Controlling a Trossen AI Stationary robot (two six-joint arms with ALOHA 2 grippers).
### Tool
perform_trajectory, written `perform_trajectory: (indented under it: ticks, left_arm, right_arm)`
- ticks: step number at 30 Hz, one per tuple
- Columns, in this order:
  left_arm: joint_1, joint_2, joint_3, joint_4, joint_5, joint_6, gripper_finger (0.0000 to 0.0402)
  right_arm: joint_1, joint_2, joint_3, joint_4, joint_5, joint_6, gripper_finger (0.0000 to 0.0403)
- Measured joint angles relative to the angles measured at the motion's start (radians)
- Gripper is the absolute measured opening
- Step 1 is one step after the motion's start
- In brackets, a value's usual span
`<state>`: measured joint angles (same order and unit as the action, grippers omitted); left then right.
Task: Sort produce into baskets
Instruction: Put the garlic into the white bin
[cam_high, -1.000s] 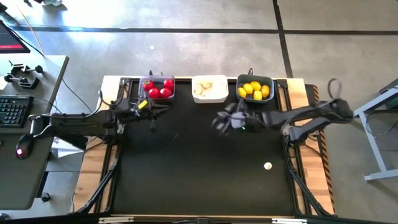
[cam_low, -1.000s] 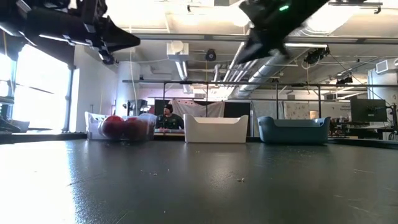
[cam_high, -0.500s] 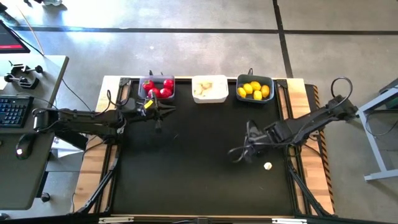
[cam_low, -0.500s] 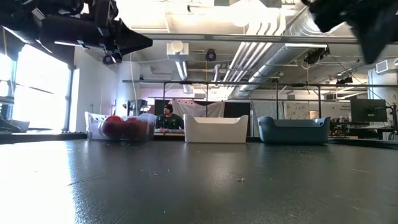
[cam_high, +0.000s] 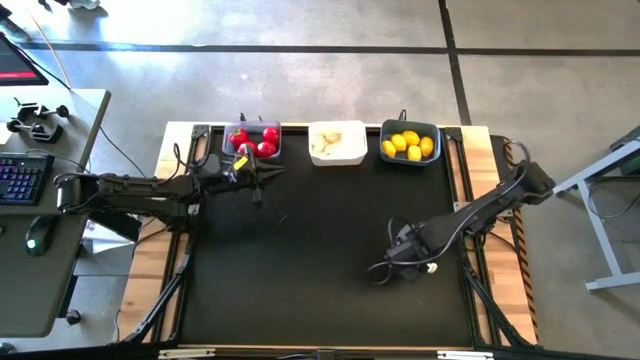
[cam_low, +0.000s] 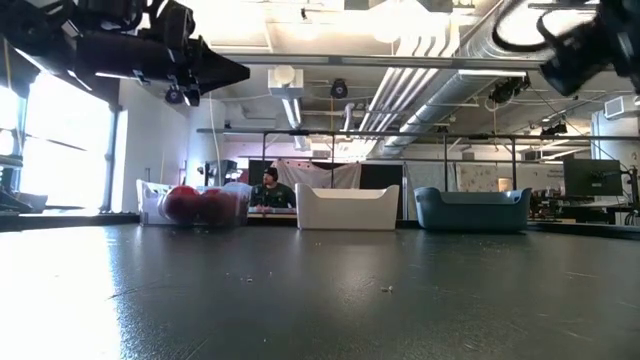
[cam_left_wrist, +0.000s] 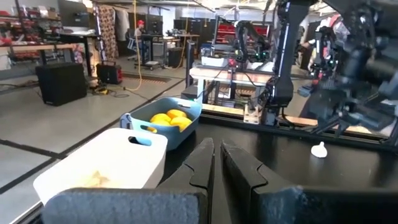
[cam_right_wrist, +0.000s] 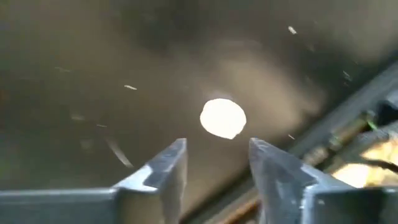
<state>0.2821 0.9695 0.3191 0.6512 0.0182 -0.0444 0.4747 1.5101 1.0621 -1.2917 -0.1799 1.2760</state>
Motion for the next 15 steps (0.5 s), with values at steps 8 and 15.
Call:
perform_trajectory:
  ticks: [8,15]
  left_arm:
    - [0.008,0.0,0.0,0.005,0.0,-0.004,0.0014]
    - [0.008,-0.001,0.0,0.006,0.0,-0.005,0.0014]
  right_arm:
    - [-0.003,0.041,-0.123,0.085,-0.102,-0.055,0.0206]
    - [-0.003,0.041,-0.219,0.228,-0.17,-0.099,0.0202]
